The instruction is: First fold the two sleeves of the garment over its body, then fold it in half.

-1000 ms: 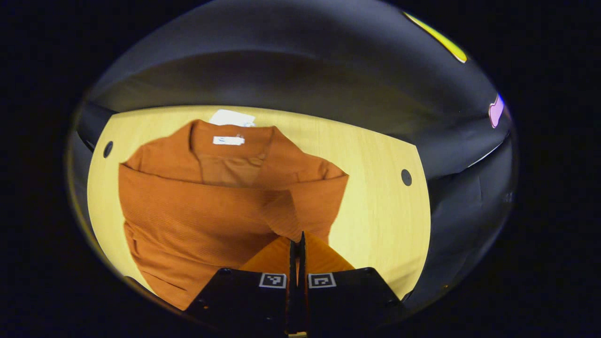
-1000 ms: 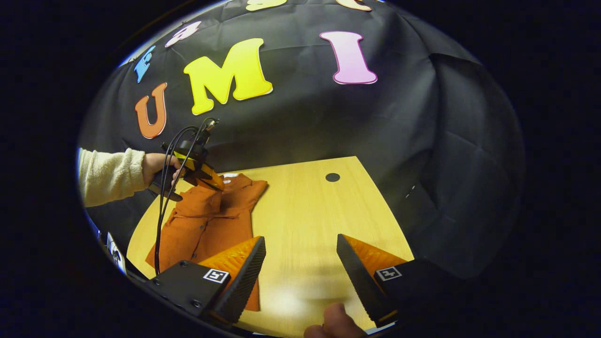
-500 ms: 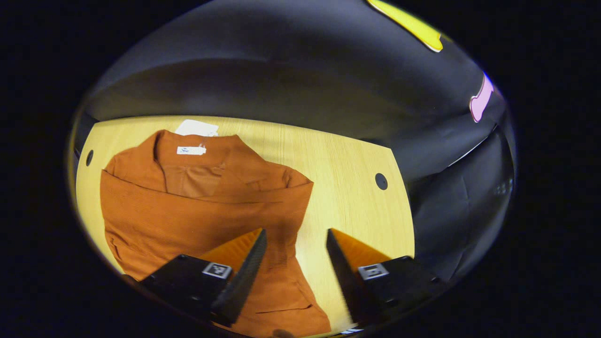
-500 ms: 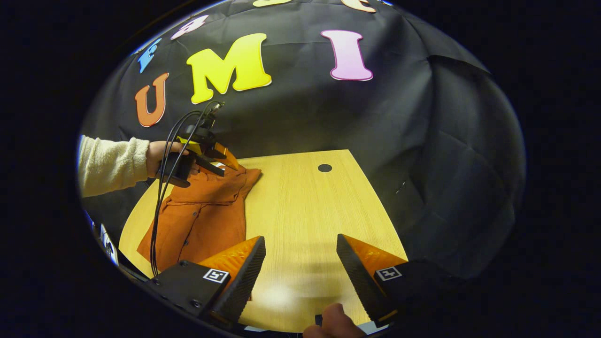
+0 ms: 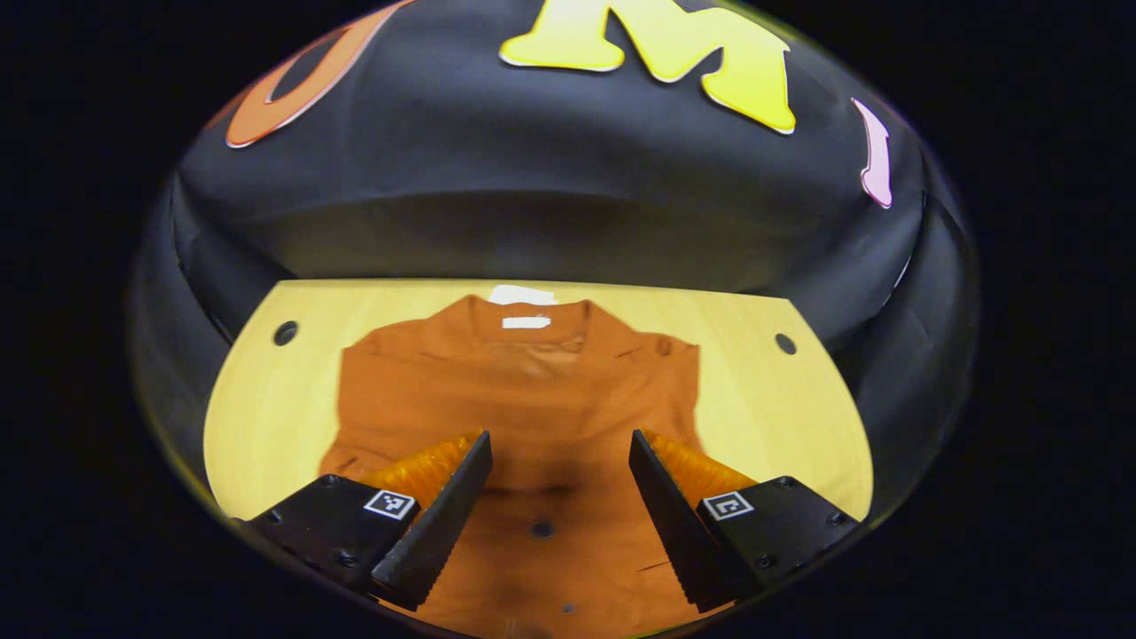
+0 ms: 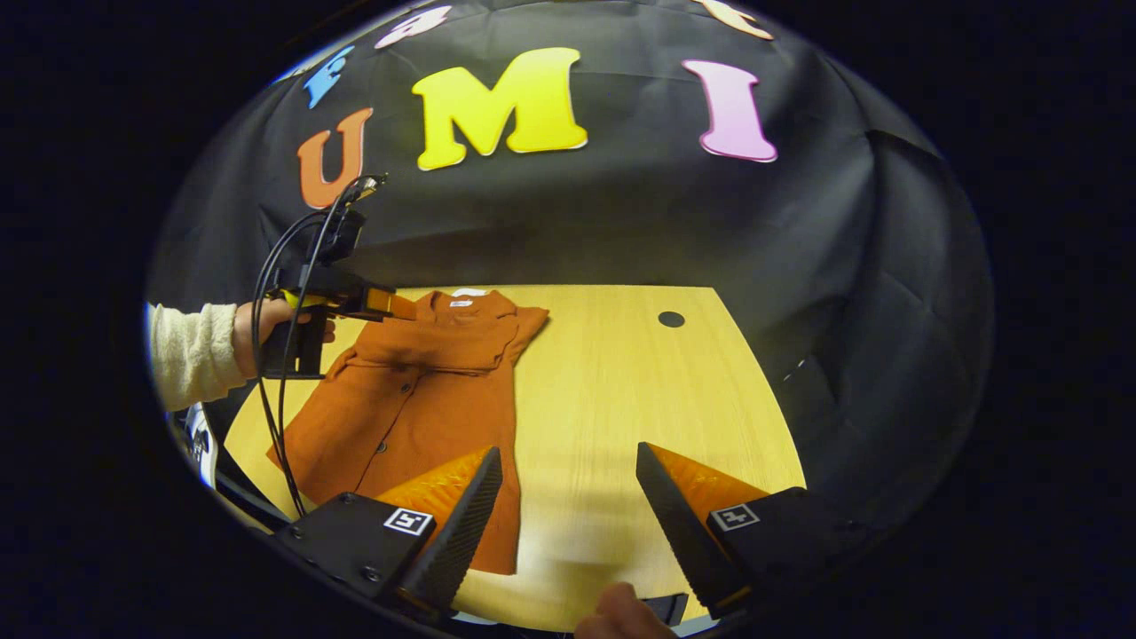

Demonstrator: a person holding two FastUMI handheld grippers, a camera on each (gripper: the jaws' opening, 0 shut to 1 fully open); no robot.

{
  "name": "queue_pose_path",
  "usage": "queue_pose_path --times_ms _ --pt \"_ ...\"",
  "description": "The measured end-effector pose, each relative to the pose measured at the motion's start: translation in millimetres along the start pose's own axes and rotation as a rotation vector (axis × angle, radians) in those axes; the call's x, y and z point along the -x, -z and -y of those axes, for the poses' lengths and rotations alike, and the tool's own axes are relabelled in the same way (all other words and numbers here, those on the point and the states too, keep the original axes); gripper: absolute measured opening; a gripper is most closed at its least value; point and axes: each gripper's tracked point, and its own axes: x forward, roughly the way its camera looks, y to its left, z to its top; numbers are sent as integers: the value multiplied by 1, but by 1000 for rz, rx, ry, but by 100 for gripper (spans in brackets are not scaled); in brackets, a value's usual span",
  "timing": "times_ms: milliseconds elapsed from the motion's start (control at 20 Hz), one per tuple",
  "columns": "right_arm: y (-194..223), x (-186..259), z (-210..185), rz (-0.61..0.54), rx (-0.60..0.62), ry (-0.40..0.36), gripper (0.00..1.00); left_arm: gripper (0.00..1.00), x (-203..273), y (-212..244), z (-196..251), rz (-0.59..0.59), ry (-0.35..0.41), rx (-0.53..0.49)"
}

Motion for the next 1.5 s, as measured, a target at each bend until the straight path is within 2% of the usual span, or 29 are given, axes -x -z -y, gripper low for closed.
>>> queue_pose_path --times_ms 50,150,200,250,450,700,750,800,850,900,950,1000,1050,1250,1350,1400,1450,1500 --pt "4 -4 -9 -8 26 -9 94 100 8 13 -20 0 -24 1" --pt "15 -13 -23 -30 83 -15 97 100 22 48 -55 -17 -66 18" --pt "22 -18 -32 -45 100 -26 94 100 31 64 -74 -32 -88 27" --pt "28 -22 -39 -60 110 -36 98 100 40 83 -94 -54 -111 31" --pt "72 -42 -55 -172 121 -50 95 100 80 152 -175 -132 -204 37" --pt "123 -55 -52 -312 112 -38 98 100 145 227 -215 -310 -209 175" --pt "131 -55 -50 -335 124 -36 95 100 155 235 -216 -336 -185 195" --pt "137 -55 -48 -355 137 -40 98 100 167 244 -213 -386 -149 227" --pt "141 -55 -47 -376 145 -48 98 100 176 234 -210 -352 -112 229" --pt "146 -54 -43 -397 150 -55 98 94 184 232 -205 -371 -62 253" --pt "152 -52 -39 -426 151 -59 95 99 193 227 -201 -388 -26 265" --pt "160 -52 -36 -460 144 -72 95 99 201 225 -194 -423 27 296" --pt "165 -49 -35 -499 128 -89 98 99 212 221 -188 -458 73 331" --pt "183 -41 -27 -610 41 -139 97 97 256 209 -163 -612 281 470" --pt "198 -41 -18 -674 1 -143 97 91 281 203 -151 -702 402 524" --pt "203 -37 -16 -711 -22 -146 97 86 291 197 -146 -714 448 528" --pt "199 -40 -20 -705 -64 -184 97 90 303 191 -140 -734 491 517" --pt "197 -37 -25 -735 -111 -213 96 83 314 185 -134 -740 531 491"
